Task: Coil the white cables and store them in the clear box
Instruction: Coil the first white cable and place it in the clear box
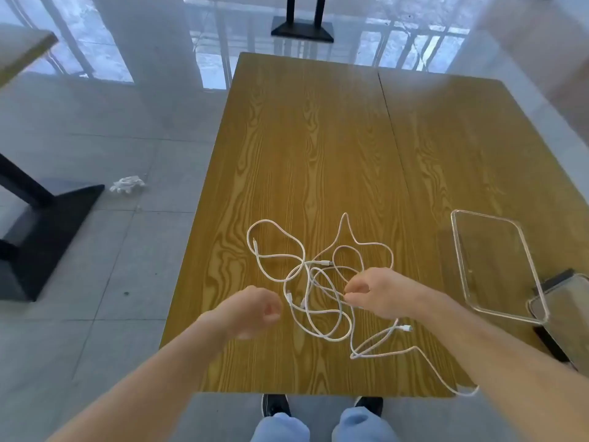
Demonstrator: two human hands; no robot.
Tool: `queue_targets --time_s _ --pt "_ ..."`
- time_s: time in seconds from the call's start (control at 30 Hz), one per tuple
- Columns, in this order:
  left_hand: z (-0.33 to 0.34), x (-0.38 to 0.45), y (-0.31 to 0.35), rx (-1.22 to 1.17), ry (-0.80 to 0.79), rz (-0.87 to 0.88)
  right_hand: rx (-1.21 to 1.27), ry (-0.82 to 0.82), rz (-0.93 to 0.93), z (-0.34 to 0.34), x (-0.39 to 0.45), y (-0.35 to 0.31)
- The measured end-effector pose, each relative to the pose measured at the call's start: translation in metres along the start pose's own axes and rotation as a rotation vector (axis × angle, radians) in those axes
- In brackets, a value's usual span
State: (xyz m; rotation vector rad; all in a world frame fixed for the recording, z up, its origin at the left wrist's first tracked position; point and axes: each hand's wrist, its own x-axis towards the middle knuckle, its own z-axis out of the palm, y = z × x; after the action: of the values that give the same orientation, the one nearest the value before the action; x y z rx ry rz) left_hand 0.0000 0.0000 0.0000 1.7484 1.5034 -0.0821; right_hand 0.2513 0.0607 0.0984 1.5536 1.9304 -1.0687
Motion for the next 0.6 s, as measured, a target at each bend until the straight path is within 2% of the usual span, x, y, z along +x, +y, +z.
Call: queue_targets --time_s 0.23,0.4,0.6 --pt "0.032 0.009 0.009 -0.038 -0.006 0.069 0.106 0.083 0.027 0.037 0.012 -0.006" --pt "0.045 0.010 0.025 -0.090 0.057 0.127 0.184 0.146 0.010 0.046 0.015 -0.004" --pt "0.057 0.011 0.036 -0.079 0.104 0.175 0.419 0.210 -0.035 0.044 0.011 0.000"
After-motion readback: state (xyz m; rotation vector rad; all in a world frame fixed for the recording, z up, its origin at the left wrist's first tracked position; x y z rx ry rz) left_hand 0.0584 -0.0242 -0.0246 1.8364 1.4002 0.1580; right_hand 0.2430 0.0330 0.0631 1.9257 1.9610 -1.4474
